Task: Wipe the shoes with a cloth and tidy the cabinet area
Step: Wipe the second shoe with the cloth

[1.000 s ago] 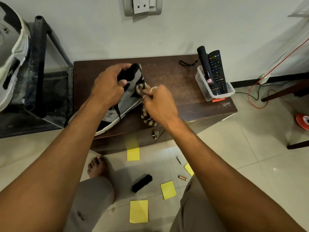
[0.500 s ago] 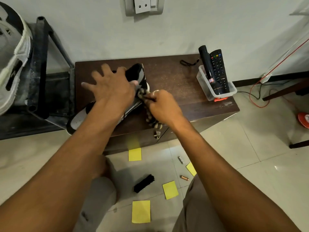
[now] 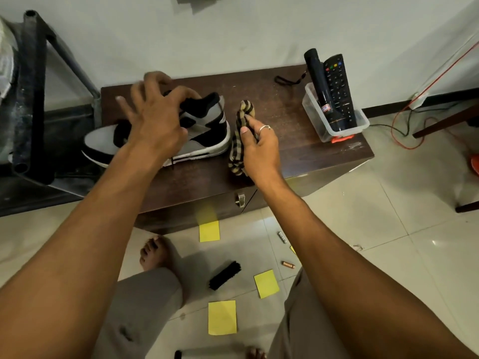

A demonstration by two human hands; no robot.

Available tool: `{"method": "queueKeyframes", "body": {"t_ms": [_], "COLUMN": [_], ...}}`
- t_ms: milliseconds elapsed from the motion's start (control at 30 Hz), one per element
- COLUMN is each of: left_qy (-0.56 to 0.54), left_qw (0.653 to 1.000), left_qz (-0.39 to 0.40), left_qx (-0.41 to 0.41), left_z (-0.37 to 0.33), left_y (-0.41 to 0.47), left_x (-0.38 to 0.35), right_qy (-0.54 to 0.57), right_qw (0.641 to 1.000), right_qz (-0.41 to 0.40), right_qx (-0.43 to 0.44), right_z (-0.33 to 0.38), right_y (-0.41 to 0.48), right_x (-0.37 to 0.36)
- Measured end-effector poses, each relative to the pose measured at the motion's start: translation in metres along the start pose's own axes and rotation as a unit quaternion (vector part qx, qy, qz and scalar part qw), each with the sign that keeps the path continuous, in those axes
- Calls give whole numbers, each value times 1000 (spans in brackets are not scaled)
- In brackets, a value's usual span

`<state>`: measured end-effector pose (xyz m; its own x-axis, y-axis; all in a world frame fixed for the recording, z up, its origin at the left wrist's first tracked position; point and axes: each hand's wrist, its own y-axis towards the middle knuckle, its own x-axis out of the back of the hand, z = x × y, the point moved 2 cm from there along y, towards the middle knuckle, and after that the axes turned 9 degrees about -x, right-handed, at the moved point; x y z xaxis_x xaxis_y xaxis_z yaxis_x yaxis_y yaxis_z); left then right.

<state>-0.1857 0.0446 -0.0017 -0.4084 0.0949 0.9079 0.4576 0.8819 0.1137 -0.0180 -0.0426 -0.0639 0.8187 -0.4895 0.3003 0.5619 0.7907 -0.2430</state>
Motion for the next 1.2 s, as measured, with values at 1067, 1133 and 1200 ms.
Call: {"method": "queueKeyframes", "body": {"t_ms": [1067,1133,1200], "left_qy": [-7,-2,-3], "left_qw": [1000,1000,1000], "left_qz": [10,8,10], "left_qx": [16,16,18], "left_z": [-4,-5,-5], "left_y": [-1,-1,-1], "left_x": [-17,-18,-18], "right_qy": [-13,-21,-41], "right_qw": [994,990,985], "right_qz": [105,129,157], "right_qx": [-26,-47,-64], "right_z": [10,10,11], "right_y": [15,16,17], "right_x": [-5,2,13]}}
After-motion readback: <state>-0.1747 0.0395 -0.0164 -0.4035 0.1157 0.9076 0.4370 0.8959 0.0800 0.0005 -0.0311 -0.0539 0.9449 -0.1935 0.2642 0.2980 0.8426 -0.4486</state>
